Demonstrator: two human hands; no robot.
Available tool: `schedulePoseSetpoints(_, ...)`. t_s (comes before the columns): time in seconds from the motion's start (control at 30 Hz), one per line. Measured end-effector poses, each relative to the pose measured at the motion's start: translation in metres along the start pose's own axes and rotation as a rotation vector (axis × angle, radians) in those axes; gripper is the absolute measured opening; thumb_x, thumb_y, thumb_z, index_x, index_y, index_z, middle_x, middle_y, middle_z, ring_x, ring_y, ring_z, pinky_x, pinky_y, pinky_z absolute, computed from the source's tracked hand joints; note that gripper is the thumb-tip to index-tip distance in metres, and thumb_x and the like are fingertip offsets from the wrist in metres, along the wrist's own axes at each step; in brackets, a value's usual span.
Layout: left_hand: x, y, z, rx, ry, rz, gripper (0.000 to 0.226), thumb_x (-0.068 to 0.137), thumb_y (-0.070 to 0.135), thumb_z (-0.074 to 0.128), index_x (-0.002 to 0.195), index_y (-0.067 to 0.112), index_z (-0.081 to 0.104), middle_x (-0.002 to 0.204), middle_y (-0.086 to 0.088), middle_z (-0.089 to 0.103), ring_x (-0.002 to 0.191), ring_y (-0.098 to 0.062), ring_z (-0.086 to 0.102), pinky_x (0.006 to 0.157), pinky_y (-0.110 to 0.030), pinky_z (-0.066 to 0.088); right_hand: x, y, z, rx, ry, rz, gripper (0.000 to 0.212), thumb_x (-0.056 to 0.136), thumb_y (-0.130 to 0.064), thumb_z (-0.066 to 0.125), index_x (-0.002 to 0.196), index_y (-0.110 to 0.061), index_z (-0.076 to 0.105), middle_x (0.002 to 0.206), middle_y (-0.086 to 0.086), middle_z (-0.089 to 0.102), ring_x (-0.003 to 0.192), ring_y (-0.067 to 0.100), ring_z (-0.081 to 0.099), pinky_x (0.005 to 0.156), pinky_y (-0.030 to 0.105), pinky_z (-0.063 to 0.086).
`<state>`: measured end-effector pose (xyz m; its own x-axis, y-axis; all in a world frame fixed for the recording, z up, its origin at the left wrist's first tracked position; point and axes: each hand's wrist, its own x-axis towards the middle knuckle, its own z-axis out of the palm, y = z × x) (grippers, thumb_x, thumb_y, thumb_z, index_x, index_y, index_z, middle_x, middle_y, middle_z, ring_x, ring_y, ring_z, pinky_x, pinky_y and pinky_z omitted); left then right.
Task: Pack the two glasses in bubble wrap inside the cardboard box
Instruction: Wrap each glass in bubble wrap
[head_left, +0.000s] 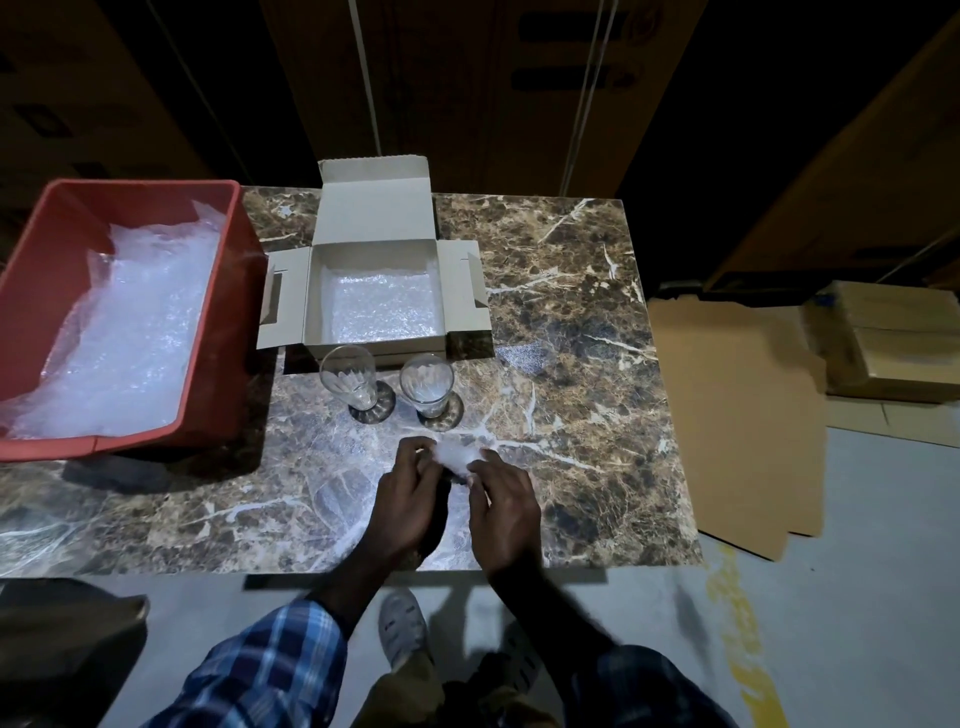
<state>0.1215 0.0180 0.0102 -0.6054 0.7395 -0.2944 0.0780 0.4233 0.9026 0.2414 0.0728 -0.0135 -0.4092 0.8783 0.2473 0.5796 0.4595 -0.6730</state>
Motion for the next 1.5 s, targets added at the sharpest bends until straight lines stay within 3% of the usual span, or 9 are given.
schedulePoseSetpoints(0.07, 0.005, 0.001, 0.000, -0.140, -0.009, -0.066, 0.012, 0.099, 0.034, 0.054, 0.104, 0.030, 0.065, 0.090, -0.002, 0.073, 0.088, -0.024, 0.067, 0.084, -0.050, 0.052, 0.002, 0.003, -0.002, -0.021, -0.027, -0.037, 0.027, 0.098, -0.017, 0.048, 0.103, -0.008, 0.073, 0.118, 0.011, 0.071, 0.099, 0.030, 0.065, 0.090, 0.029, 0.045)
schedulePoseSetpoints(0.2, 0.010, 0.006, -0.003, 0.024, -0.035, -0.014, 0.012, 0.101, 0.026, 0.055, 0.103, 0.035, 0.062, 0.097, 0.007, 0.069, 0.092, -0.017, 0.064, 0.089, -0.034, 0.051, 0.003, 0.015, -0.002, -0.050, -0.085, -0.096, 0.015, 0.092, -0.004, 0.060, 0.102, -0.008, 0.070, 0.120, 0.011, 0.069, 0.098, 0.032, 0.062, 0.084, 0.033, 0.050)
schedulePoseSetpoints(0.3, 0.009, -0.004, 0.000, -0.102, 0.015, -0.059, 0.008, 0.094, 0.023, 0.066, 0.101, 0.025, 0.070, 0.096, -0.003, 0.074, 0.096, -0.025, 0.070, 0.092, -0.048, 0.056, 0.001, 0.021, 0.002, -0.069, -0.144, -0.101, 0.020, 0.089, 0.001, 0.065, 0.105, -0.008, 0.071, 0.123, 0.011, 0.068, 0.104, 0.032, 0.063, 0.082, 0.036, 0.055)
schedulePoseSetpoints(0.57, 0.015, -0.017, 0.000, 0.042, 0.199, -0.004, 0.011, 0.085, 0.014, 0.079, 0.094, 0.017, 0.073, 0.082, 0.005, 0.074, 0.078, -0.011, 0.068, 0.079, -0.036, 0.057, 0.003, 0.024, 0.007, -0.234, -0.209, -0.165, 0.028, 0.084, -0.001, 0.070, 0.110, -0.012, 0.070, 0.130, 0.004, 0.066, 0.104, 0.025, 0.055, 0.076, 0.031, 0.058)
schedulePoseSetpoints(0.7, 0.015, -0.023, 0.001, 0.252, 0.236, 0.214, 0.019, 0.087, 0.010, 0.075, 0.105, 0.010, 0.071, 0.100, -0.002, 0.069, 0.089, -0.015, 0.064, 0.080, -0.025, 0.050, 0.002, 0.022, 0.006, -0.323, -0.196, -0.221, 0.020, 0.089, -0.009, 0.060, 0.106, -0.013, 0.070, 0.129, 0.005, 0.066, 0.111, 0.032, 0.061, 0.084, 0.036, 0.057)
schedulePoseSetpoints(0.9, 0.003, -0.035, -0.002, 0.767, 0.200, 0.682, 0.021, 0.090, 0.017, 0.068, 0.111, 0.017, 0.071, 0.123, 0.000, 0.064, 0.109, -0.029, 0.052, 0.082, -0.041, 0.040, 0.002, 0.018, 0.004, -0.367, -0.179, -0.304, 0.031, 0.090, -0.015, 0.043, 0.100, -0.012, 0.072, 0.123, 0.012, 0.069, 0.111, 0.036, 0.065, 0.090, 0.040, 0.056)
schedulePoseSetpoints(1.2, 0.002, -0.035, -0.003, 0.804, 0.214, 0.522, 0.021, 0.094, 0.037, 0.060, 0.103, 0.027, 0.076, 0.122, 0.003, 0.064, 0.109, -0.029, 0.050, 0.081, -0.039, 0.037, 0.008, 0.016, -0.001, -0.015, -0.201, 0.020, 0.019, 0.091, -0.015, 0.061, 0.101, -0.011, 0.076, 0.121, 0.009, 0.071, 0.109, 0.028, 0.066, 0.091, 0.037, 0.056)
schedulePoseSetpoints(1.33, 0.003, -0.031, -0.001, 0.699, 0.220, 0.402, 0.022, 0.092, 0.042, 0.059, 0.099, 0.029, 0.076, 0.113, 0.009, 0.063, 0.107, -0.021, 0.049, 0.081, -0.039, 0.037, 0.015, 0.012, -0.003, 0.175, -0.151, 0.346, 0.016, 0.088, -0.039, 0.064, 0.082, -0.023, 0.064, 0.076, -0.003, 0.069, 0.072, 0.021, 0.063, 0.067, 0.039, 0.053)
schedulePoseSetpoints(1.5, 0.012, -0.030, -0.003, 0.618, 0.170, 0.285, 0.030, 0.084, 0.053, 0.058, 0.097, 0.032, 0.076, 0.107, 0.012, 0.066, 0.105, -0.018, 0.046, 0.082, -0.036, 0.032, 0.024, 0.014, -0.007, 0.135, -0.199, 0.390, 0.020, 0.083, -0.028, 0.076, 0.082, -0.022, 0.058, 0.075, -0.005, 0.058, 0.072, 0.022, 0.059, 0.066, 0.040, 0.051)
